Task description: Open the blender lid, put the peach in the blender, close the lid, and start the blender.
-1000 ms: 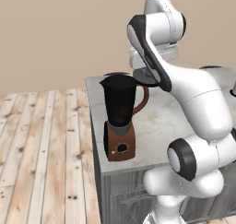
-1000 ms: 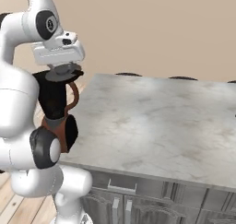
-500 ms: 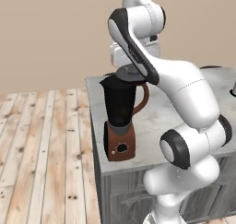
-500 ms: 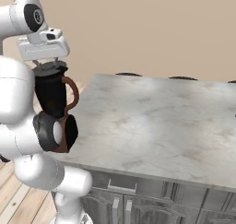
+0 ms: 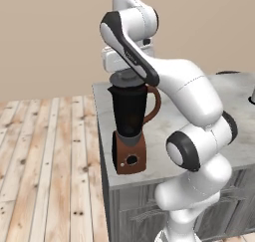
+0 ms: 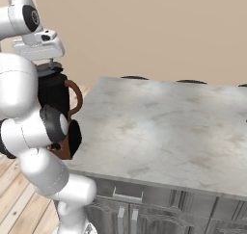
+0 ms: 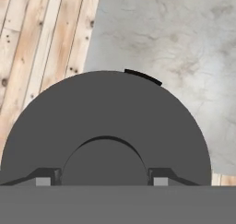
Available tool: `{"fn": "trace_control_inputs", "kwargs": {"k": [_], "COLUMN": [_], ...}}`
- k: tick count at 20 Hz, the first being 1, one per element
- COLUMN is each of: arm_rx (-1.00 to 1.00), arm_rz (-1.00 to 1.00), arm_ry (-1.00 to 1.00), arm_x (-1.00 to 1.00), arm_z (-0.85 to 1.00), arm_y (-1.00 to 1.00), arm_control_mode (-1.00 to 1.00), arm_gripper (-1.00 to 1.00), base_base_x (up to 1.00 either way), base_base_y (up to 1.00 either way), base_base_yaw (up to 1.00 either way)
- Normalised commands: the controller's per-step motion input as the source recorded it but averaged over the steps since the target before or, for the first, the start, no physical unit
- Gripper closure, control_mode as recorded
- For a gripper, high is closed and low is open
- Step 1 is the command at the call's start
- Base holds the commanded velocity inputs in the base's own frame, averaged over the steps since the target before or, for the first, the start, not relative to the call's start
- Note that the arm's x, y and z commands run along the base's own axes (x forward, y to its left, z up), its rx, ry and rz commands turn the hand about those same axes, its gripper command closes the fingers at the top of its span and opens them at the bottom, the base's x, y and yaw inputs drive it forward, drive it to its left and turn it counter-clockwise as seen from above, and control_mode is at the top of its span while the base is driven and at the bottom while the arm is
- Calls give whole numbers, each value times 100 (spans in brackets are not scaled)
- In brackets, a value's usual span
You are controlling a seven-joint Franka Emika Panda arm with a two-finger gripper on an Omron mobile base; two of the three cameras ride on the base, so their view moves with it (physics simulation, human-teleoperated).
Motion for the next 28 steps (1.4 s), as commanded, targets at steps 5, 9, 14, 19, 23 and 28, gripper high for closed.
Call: {"fn": "trace_control_inputs", "kwargs": {"k": [5,9,14,19,23,28], "arm_rx": [0,0,0,0,0,0], "arm_rz": [6,7,5,5,6,4], "arm_ry": [0,0,0,0,0,0], "arm_x": [23,10,1,0,0,-8], "arm_z": [-19,-14,-12,-7,-1,0], "arm_y": [1,0,-1,-3,-11,-22], "arm_control_mode": [-100,-100,-100,-100,-100,-100], "arm_gripper": [100,100,100,100,100,100], "base_base_x": [0,0,0,0,0,0], "base_base_y": [0,0,0,0,0,0], "base_base_yaw": [0,0,0,0,0,0]}}
